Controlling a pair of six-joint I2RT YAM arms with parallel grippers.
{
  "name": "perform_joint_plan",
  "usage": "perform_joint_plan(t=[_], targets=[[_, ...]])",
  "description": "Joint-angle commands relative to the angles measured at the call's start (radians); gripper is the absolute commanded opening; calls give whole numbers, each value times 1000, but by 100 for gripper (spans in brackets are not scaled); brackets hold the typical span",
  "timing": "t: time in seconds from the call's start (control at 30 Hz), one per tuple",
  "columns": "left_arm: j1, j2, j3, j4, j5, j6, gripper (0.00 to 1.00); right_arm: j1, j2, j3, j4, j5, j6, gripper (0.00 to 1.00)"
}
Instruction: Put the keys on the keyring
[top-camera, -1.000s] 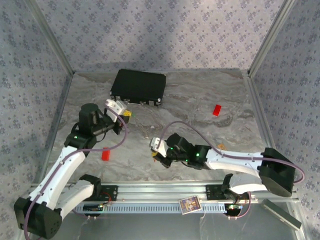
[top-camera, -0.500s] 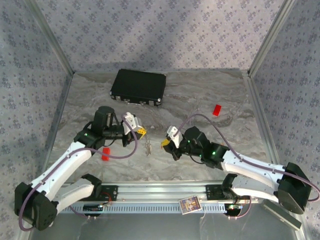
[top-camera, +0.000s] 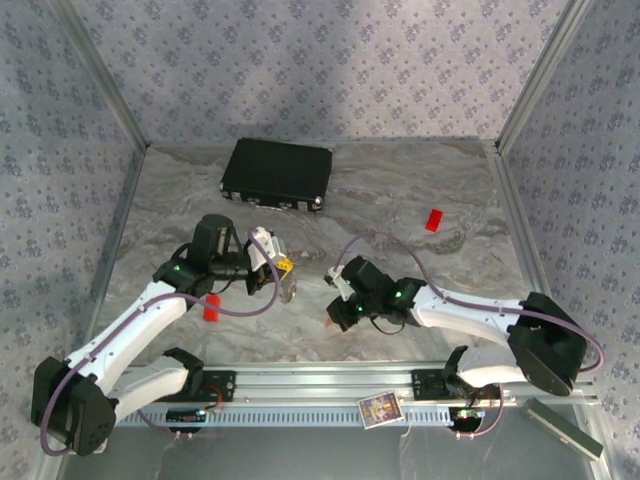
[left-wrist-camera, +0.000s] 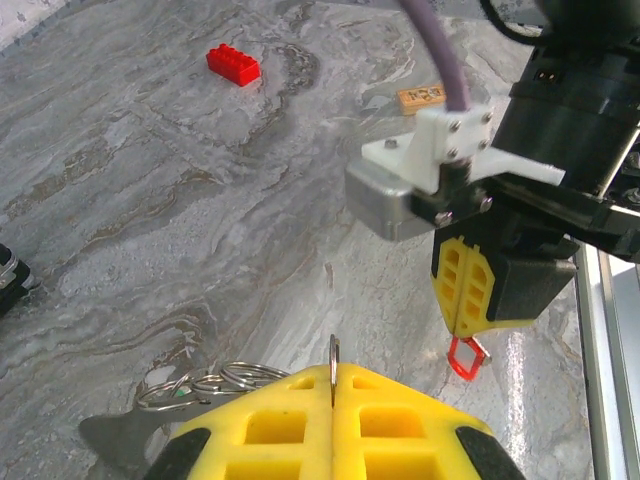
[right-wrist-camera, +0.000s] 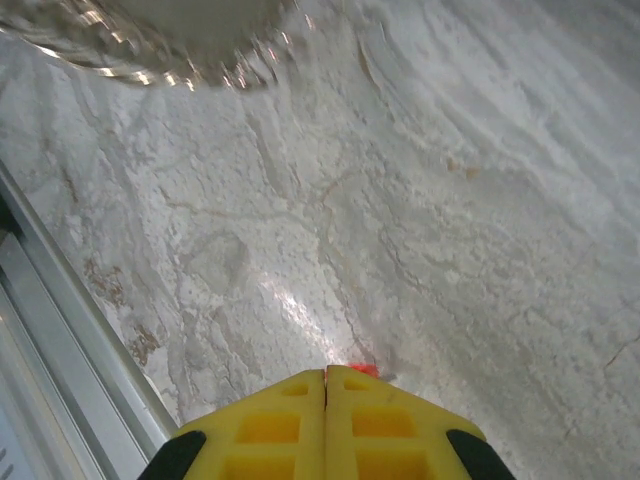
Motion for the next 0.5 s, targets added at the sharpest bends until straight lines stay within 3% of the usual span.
perform_joint_plan(t=[0.0, 0.47], targets=[[-8, -7, -11, 48, 14, 11, 0, -9, 60, 72, -87, -8, 57, 0], [-8, -21, -20, 43, -114, -20, 0, -99, 292, 239, -157, 5, 63, 0]])
